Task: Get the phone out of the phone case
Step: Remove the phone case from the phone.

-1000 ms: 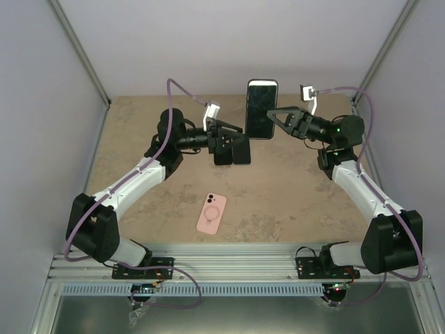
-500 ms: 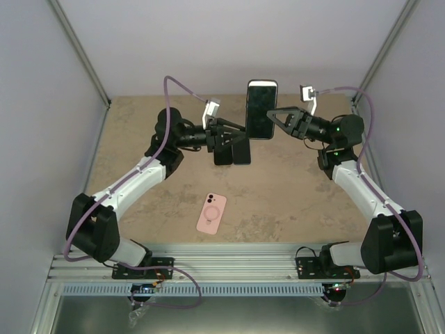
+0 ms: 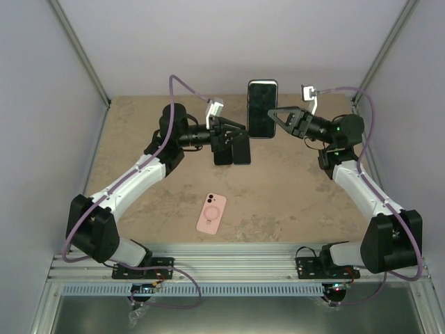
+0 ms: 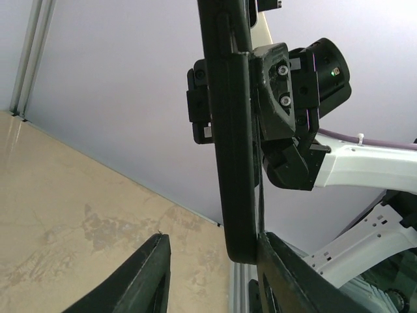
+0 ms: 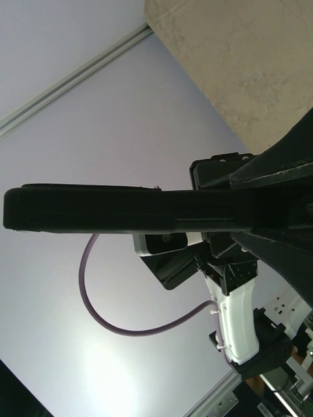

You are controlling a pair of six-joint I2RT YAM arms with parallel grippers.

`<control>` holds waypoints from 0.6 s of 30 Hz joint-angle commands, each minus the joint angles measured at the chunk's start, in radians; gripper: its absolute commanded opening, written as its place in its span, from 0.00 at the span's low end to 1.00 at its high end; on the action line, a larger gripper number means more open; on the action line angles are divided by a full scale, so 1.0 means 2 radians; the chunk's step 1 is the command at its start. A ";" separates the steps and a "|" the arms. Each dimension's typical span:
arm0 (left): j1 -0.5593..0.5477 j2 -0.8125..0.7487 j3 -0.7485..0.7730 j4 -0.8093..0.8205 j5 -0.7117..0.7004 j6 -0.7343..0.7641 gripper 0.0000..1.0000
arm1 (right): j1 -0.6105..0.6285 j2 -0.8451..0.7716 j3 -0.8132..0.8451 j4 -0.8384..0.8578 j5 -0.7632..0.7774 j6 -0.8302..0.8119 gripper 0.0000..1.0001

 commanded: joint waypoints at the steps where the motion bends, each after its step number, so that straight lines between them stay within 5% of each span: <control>1: 0.001 0.010 0.000 -0.063 -0.053 0.040 0.36 | 0.003 -0.013 0.008 0.074 0.005 0.039 0.01; 18: 0.001 0.024 0.026 -0.085 -0.075 0.045 0.32 | 0.013 -0.011 -0.015 0.121 0.010 0.084 0.01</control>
